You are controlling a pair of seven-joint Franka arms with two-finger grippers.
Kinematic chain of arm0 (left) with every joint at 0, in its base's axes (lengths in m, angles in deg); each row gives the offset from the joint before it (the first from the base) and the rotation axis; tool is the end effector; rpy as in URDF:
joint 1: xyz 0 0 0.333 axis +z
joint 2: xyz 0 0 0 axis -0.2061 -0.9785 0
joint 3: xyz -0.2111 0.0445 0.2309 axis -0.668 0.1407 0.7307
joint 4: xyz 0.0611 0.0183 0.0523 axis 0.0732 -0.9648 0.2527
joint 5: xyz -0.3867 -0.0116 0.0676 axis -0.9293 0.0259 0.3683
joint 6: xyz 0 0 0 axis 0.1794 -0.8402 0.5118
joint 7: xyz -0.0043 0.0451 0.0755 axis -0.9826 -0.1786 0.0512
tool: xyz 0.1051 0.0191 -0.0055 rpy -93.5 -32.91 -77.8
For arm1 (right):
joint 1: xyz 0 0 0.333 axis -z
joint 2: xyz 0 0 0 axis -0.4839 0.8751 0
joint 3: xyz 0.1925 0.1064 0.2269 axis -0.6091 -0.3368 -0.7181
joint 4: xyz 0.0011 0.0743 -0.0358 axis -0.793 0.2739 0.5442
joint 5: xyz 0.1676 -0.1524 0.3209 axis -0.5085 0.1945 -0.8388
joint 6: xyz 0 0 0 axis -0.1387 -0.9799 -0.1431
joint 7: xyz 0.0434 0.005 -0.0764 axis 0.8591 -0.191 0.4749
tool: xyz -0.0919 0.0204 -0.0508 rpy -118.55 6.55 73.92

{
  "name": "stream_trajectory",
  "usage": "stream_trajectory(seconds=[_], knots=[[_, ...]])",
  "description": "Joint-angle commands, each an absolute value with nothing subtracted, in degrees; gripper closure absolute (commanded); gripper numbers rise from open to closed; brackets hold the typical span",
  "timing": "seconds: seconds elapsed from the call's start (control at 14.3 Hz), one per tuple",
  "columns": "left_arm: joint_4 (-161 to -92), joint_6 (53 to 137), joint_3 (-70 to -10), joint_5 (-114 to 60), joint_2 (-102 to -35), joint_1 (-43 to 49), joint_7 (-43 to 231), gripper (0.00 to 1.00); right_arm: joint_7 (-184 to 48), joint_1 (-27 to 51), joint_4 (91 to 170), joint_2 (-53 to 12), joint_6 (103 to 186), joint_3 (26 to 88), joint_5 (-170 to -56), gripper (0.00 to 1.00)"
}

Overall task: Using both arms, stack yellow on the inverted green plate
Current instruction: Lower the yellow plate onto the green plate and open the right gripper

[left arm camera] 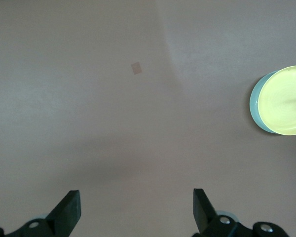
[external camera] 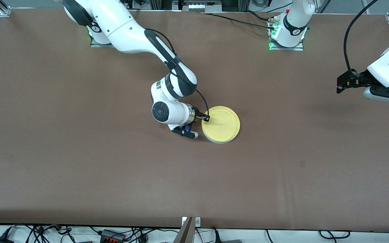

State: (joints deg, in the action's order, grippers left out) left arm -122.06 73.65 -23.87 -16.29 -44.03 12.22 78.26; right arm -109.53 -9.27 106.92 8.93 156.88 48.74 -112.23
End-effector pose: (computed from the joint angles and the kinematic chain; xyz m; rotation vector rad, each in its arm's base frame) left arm 0.5650 -0.0155 0.5789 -3.1041 0.3145 0.0226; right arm 0.5588 0.4969 0.1856 -2.6564 0.4448 0.4611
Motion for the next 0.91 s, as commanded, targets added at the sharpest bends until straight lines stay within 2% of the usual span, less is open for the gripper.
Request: stream_trajectory(seconds=[0.0, 0.28, 0.35, 0.42, 0.84], knots=[[-121.4, 73.2, -23.6, -15.3, -44.2, 12.1, 77.1, 0.00, -110.5, -10.0, 105.1, 9.8, 156.9, 49.2, -113.4, 1.00], [-121.2, 72.3, -23.8, -15.3, -44.2, 11.8, 77.1, 0.00, -110.4, -10.0, 105.1, 9.8, 156.9, 49.2, -113.3, 1.00], [-121.1, 72.3, -23.8, -15.3, -44.3, 11.8, 77.1, 0.00, -110.4, -10.0, 105.1, 9.8, 156.9, 49.2, -113.3, 0.62], [-121.1, 72.3, -23.8, -15.3, -44.3, 11.8, 77.1, 0.00, -110.4, -9.9, 105.1, 9.8, 156.9, 49.2, -113.3, 0.01], [-118.9, 72.2, -23.8, -15.4, -45.6, 11.3, 77.3, 0.00, -110.6, -9.8, 103.4, 7.8, 156.0, 49.8, -112.5, 0.00]])
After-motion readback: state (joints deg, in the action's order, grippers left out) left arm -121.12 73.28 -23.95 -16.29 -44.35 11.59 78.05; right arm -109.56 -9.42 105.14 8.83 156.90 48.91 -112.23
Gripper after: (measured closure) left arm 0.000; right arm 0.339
